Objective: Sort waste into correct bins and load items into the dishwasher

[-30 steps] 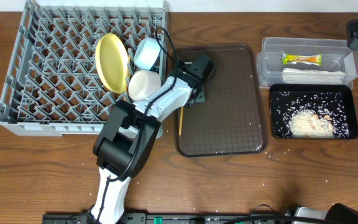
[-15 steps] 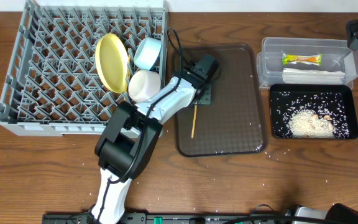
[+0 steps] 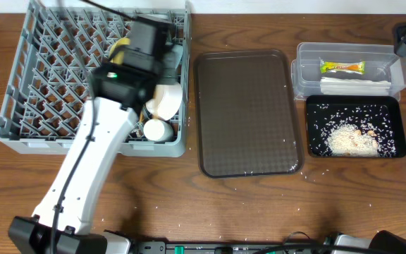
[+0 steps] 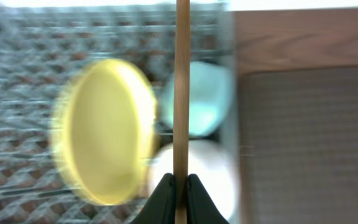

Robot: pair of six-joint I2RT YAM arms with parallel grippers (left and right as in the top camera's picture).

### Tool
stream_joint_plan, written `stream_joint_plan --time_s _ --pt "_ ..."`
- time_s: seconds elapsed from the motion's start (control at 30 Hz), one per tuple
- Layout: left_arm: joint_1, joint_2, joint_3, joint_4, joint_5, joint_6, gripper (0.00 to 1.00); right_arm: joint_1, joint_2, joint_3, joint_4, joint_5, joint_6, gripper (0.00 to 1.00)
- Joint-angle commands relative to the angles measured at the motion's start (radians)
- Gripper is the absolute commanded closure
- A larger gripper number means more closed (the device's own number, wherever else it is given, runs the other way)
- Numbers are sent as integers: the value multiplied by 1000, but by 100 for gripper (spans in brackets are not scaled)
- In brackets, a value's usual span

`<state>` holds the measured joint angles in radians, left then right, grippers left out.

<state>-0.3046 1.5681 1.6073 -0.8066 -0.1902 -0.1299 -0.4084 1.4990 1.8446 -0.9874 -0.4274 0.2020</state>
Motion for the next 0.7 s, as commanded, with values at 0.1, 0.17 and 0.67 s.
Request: stream_joint_plan --time_s 0.1,0.17,0.67 --pt "127 113 -55 39 -73 139 92 -10 2 1 -2 -6 10 1" --pt "136 143 -55 49 -74 188 93 -10 2 1 -2 -6 10 1" --pt "172 238 -54 56 -89 164 42 -10 2 1 -2 -6 10 1"
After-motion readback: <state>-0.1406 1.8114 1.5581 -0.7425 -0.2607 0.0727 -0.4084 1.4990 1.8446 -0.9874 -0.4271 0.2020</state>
